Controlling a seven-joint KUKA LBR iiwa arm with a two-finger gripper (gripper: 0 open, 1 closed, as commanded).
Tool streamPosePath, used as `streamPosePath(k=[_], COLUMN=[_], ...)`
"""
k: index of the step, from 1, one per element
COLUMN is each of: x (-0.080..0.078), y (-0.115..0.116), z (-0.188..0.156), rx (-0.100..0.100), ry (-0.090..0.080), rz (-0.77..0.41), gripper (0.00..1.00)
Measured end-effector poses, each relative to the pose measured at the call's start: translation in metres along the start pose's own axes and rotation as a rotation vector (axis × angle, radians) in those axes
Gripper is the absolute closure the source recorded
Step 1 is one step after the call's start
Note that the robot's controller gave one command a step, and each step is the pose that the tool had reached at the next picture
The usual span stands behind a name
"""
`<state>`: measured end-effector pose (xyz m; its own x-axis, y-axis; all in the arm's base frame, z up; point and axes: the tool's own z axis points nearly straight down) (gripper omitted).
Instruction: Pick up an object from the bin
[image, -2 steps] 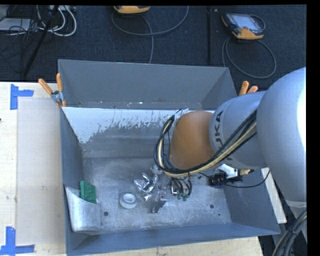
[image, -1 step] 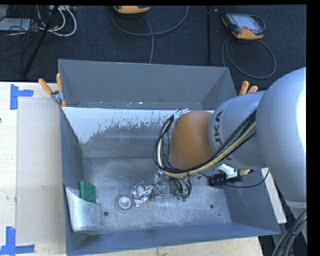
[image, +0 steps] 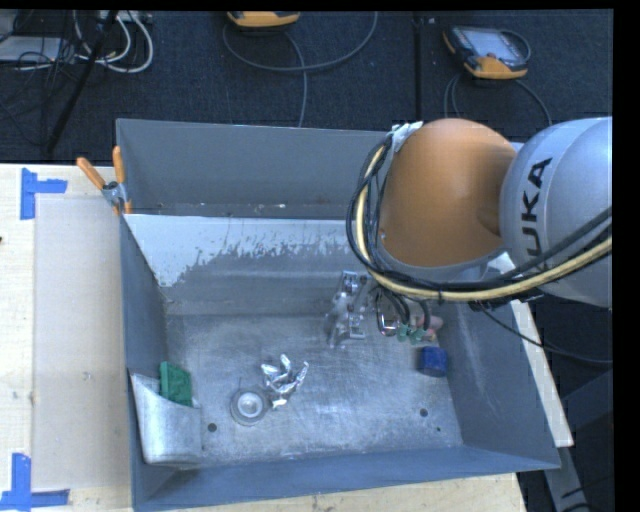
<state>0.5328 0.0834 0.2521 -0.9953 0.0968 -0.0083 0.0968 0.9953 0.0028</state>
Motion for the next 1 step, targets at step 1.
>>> streamPosePath(k=[1], x=[0.0013], y=[-0.0005], z=[0.0048], rx=[0.002], ry=[0.008], rz=[0.0], gripper=[0.0])
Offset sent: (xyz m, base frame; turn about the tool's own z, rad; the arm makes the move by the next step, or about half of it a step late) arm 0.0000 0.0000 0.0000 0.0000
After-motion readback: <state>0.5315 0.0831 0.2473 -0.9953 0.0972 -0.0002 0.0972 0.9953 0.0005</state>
